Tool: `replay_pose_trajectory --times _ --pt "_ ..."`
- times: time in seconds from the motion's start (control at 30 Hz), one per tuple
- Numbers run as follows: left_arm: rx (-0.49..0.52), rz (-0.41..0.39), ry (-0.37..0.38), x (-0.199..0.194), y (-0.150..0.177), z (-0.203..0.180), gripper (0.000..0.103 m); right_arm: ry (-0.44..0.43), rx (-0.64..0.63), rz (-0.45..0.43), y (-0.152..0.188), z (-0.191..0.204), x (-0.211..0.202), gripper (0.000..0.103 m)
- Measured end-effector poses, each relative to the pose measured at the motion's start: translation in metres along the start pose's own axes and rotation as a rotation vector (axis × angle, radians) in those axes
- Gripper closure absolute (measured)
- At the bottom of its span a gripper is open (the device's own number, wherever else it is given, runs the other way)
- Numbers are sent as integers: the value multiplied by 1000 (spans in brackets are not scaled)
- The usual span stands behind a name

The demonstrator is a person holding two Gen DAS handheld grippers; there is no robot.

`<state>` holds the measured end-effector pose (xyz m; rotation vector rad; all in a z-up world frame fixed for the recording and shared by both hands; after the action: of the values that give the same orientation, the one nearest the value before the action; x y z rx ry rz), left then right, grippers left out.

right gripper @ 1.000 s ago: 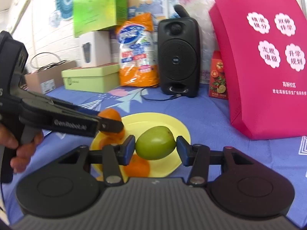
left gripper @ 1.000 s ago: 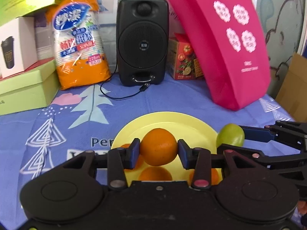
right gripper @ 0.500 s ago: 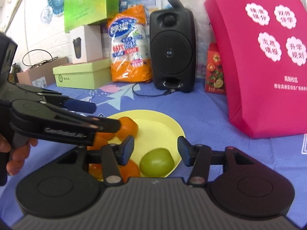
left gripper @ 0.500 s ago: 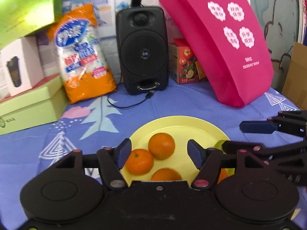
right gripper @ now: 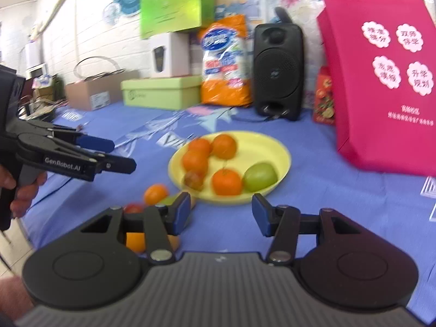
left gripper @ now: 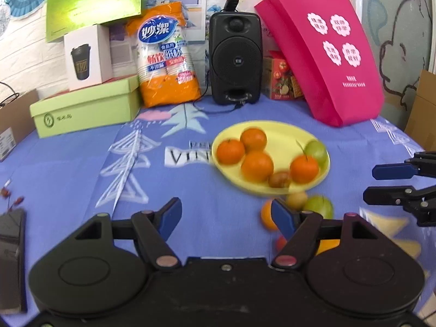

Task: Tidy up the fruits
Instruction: 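Move both tools back to the remaining fruits beside the plate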

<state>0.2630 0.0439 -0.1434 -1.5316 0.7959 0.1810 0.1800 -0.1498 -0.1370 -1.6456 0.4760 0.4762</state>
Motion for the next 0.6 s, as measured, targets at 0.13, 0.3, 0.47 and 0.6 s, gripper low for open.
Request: replay_pose_trajectory --times 0.13,0.3,0.47,0.6 --pt "3 9 38 -12 23 -11 30 -56 -15 25 17 15 -15 54" --pt "2 44 75 -1 39 -24 30 -126 -111 39 33 46 -27 54" --pt "72 67 36 10 41 -34 31 -45 -243 77 50 60 -19 54" --pt "104 80 32 20 40 -43 32 -37 -217 81 52 58 -16 48"
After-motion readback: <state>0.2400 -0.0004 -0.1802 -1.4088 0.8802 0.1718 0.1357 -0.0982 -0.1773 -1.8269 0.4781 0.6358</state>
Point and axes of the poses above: each gripper's, at about its wrist camera, not at the fingertips, and x roughly the way its jaws point, z to its left, y to its underside, the point moved 10 cm from there along x, roughly the way its jaws point, and after that the axes turned 14 degrees about y, right-handed, at the moved point
